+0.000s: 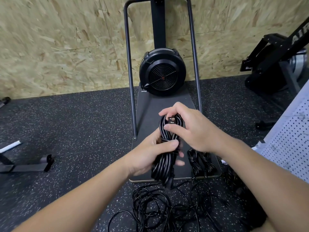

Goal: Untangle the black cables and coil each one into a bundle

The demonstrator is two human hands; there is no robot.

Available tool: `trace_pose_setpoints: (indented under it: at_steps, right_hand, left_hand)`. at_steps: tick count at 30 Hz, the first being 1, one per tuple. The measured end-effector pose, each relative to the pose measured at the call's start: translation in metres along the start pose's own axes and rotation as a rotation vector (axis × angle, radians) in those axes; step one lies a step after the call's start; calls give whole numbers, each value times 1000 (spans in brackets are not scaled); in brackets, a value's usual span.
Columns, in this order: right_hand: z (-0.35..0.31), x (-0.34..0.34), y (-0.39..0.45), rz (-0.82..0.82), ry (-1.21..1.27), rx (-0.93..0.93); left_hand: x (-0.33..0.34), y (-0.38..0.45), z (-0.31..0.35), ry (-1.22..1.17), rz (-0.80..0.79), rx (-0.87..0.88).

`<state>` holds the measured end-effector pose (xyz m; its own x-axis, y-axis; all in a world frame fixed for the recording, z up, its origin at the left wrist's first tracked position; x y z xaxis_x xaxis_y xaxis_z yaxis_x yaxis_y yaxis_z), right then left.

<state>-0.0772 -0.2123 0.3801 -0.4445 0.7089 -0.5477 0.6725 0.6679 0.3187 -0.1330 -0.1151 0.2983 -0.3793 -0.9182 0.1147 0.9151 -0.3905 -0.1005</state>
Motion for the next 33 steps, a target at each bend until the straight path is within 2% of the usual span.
trace_pose_setpoints:
  at_steps: [2, 5, 10, 12, 17, 21, 24, 27, 30, 33]
  right_hand:
    - [-7, 3, -1, -6, -13, -19]
    - [-11, -4, -2, 77, 48, -38]
    - [6, -4, -2, 137, 99, 35]
    - [17, -6, 0, 149, 89, 62]
    - [39, -32, 4, 308, 103, 82]
    - [60, -29, 10, 320, 286, 145]
    - [88, -29, 1, 352, 416, 399]
    - [103, -2, -15, 257, 581, 621]
    - [96, 23, -17, 152, 668, 581]
    - [102, 15, -7, 228, 647, 554]
  left_hand:
    - [11, 0, -1, 62, 13, 8]
    - [21, 2, 8, 132, 24, 82]
    - [20, 6, 0, 195, 22, 104]
    - [14, 6, -9, 213, 67, 64]
    - [-3, 13, -13, 369, 238, 27]
    - [-17, 20, -18, 273, 324, 17]
    - [-31, 27, -18, 177, 425, 13]
    - [-43, 39, -16, 132, 476, 23]
    - [-50, 56, -24, 106, 465, 18]
    - [-58, 77, -32, 121, 439, 42]
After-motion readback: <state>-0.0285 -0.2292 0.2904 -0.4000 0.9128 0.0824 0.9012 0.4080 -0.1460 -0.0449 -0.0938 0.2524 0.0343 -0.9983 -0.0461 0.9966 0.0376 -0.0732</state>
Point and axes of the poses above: each hand's wrist, its own y-axis towards the middle knuckle, its own x-axis out of the palm, z = x × y, the point moved 9 cm from there along y, towards the middle knuckle, and after that the axes turned 11 degrees about y, right-handed, at the moved point
